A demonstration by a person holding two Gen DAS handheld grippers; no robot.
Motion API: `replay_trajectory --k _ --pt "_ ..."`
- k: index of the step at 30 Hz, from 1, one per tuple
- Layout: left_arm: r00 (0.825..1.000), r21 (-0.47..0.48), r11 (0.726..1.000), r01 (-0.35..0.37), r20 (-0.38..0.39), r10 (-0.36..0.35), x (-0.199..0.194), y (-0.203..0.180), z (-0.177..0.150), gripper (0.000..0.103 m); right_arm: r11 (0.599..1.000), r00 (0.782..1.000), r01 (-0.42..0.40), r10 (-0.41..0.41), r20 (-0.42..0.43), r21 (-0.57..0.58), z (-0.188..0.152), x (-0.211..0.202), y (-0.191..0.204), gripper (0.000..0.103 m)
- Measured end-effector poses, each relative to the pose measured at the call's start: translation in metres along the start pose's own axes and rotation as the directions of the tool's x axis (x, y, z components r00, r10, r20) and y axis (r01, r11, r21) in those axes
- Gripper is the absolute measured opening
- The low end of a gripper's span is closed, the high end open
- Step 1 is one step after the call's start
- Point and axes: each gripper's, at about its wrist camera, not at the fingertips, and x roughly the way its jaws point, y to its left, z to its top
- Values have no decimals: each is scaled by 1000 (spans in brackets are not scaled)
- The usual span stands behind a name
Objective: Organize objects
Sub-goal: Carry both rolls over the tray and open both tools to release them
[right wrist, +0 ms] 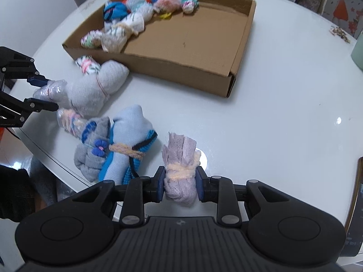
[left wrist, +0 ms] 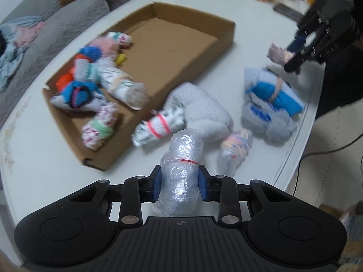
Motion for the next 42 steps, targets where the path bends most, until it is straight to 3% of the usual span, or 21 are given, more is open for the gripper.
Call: replay_trajectory --k 6,12,18,24,29,42 --pt "996 -100 994 -36 84 44 -33 20 16 39 998 995 -31 26 98 53 11 -26 -13 24" --pt "980 -265 964 -22 186 73 -38 40 67 39 999 963 -43 34 266 29 58 -58 -28 24" --pt "970 -261 964 -42 220 102 -15 46 132 39 998 935 -10 31 354 -59 125 -55 -27 24" --pt "971 -240 969 -56 214 109 30 59 185 40 997 938 4 24 345 -80 170 -17 -37 24" --pt "978 -230 971 -72 174 114 75 65 208 40 999 947 -14 31 321 -53 184 7 -59 24" --pt "983 -239 967 -85 139 121 129 80 214 44 997 967 15 4 256 -72 197 43 -67 26"
